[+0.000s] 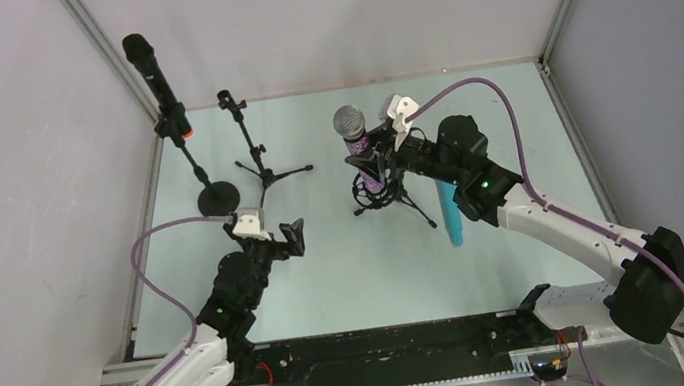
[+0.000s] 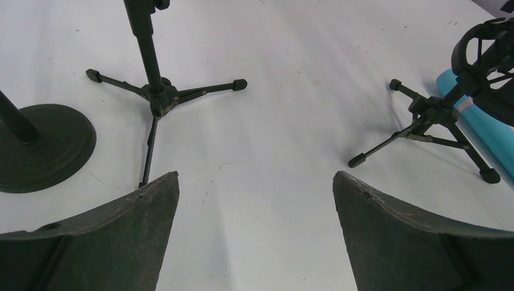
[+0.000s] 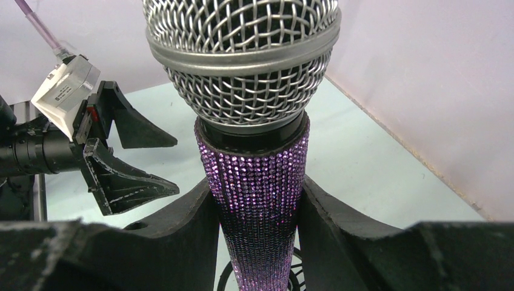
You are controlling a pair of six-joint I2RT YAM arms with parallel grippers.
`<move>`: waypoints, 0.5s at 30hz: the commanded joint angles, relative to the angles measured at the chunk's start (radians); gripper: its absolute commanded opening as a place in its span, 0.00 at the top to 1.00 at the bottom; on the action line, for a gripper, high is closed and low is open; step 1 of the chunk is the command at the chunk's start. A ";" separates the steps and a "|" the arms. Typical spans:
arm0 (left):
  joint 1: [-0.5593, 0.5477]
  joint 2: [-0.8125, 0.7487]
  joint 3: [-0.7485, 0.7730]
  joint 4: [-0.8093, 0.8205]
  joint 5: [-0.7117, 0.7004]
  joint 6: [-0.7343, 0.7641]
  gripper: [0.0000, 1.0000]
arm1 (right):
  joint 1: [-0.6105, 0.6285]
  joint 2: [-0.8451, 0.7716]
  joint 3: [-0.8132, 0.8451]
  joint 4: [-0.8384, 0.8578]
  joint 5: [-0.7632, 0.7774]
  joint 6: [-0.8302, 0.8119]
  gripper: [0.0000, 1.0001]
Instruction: Attach the microphones to the stand
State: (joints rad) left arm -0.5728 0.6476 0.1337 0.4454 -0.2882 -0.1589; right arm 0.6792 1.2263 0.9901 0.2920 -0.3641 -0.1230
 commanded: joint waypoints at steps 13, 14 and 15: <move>0.007 0.015 0.045 0.009 -0.019 -0.015 0.00 | 0.006 0.030 0.017 0.139 0.010 -0.043 1.00; 0.006 0.016 0.046 0.009 -0.018 -0.015 0.00 | 0.006 0.030 0.012 0.140 0.011 -0.047 1.00; 0.006 0.017 0.046 0.008 -0.017 -0.015 0.00 | 0.006 0.028 0.008 0.144 0.013 -0.048 1.00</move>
State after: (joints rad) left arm -0.5728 0.6647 0.1341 0.4385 -0.2882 -0.1593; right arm 0.6815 1.2652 0.9897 0.3286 -0.3653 -0.1417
